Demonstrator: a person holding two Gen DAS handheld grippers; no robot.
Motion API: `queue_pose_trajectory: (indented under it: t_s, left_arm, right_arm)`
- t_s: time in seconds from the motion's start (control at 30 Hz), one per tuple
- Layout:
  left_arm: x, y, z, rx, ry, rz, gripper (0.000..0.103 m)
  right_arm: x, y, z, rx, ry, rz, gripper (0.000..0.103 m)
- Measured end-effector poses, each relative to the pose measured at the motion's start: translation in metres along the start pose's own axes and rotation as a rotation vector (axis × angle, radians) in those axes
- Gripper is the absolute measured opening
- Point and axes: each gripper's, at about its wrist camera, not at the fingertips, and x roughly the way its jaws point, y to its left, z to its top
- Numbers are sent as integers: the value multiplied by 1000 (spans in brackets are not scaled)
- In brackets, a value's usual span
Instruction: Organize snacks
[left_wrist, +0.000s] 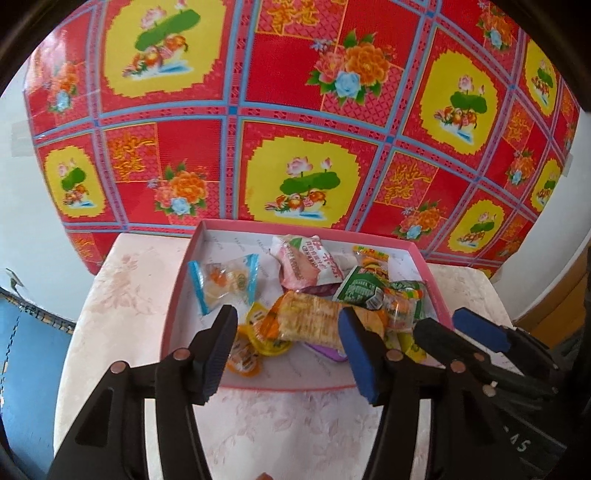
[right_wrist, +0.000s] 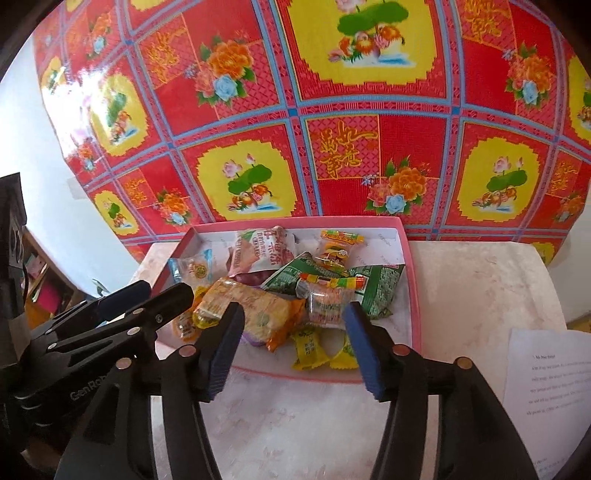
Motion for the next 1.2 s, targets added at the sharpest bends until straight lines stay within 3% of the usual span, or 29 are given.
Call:
queue_pose_trajectory:
  t_s: [0.5, 0.8, 1.2]
  left_arm:
    - [-27, -2, -40, 25, 42, 65, 62]
    - [-20, -7, -67, 36, 98, 107, 62]
    - [-15, -15, -75, 50, 127, 116, 62]
  right_arm:
    - [-29, 3, -35, -4, 11, -7, 65]
    - [-30, -3, -53, 15, 38, -17, 65]
    - [-22, -9, -62, 39, 82, -28, 65]
